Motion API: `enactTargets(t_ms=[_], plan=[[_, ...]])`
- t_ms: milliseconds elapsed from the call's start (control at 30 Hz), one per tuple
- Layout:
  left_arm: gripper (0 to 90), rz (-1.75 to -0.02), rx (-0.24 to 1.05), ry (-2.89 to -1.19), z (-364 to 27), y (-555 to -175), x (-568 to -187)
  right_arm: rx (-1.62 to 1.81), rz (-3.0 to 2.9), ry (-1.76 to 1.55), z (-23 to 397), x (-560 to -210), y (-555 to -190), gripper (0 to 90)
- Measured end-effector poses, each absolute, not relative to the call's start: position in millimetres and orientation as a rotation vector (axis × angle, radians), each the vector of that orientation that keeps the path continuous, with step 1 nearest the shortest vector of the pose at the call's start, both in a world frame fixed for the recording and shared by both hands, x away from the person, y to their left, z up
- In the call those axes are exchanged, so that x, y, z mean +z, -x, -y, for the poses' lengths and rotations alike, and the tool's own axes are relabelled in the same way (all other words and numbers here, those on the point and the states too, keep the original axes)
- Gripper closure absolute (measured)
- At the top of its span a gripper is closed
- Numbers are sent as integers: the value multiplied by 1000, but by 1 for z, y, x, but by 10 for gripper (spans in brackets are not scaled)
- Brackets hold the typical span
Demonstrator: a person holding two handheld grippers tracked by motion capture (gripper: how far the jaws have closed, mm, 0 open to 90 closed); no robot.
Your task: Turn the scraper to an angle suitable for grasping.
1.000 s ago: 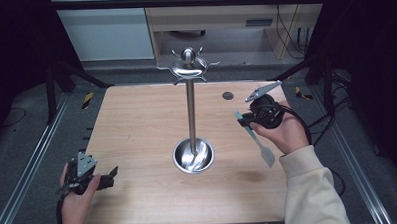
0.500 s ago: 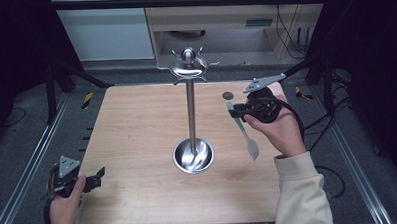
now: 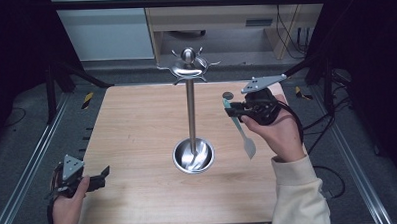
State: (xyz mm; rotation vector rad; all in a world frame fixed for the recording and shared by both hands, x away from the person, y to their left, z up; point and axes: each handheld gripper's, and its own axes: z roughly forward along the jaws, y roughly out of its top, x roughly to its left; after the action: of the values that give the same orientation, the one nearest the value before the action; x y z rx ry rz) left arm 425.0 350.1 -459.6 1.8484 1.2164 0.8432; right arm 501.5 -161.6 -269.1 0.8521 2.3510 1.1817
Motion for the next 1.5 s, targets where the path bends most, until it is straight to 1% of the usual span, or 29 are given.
enactTargets(t_ms=[400, 700, 1033, 1500], plan=[[28, -1198, 835, -1868, -347, -427, -460, 1329, -2261, -776, 163, -252, -479, 744], [30, -1200, 823, -1841, -350, -425, -458, 1416, -2214, -788, 169, -247, -476, 744], [29, -1170, 829, -1877, -345, -426, -458, 1494, -2155, -768, 165, -237, -466, 743], [31, -1160, 820, -1903, -342, -428, -460, 1511, -2079, -699, 151, -221, -446, 743]])
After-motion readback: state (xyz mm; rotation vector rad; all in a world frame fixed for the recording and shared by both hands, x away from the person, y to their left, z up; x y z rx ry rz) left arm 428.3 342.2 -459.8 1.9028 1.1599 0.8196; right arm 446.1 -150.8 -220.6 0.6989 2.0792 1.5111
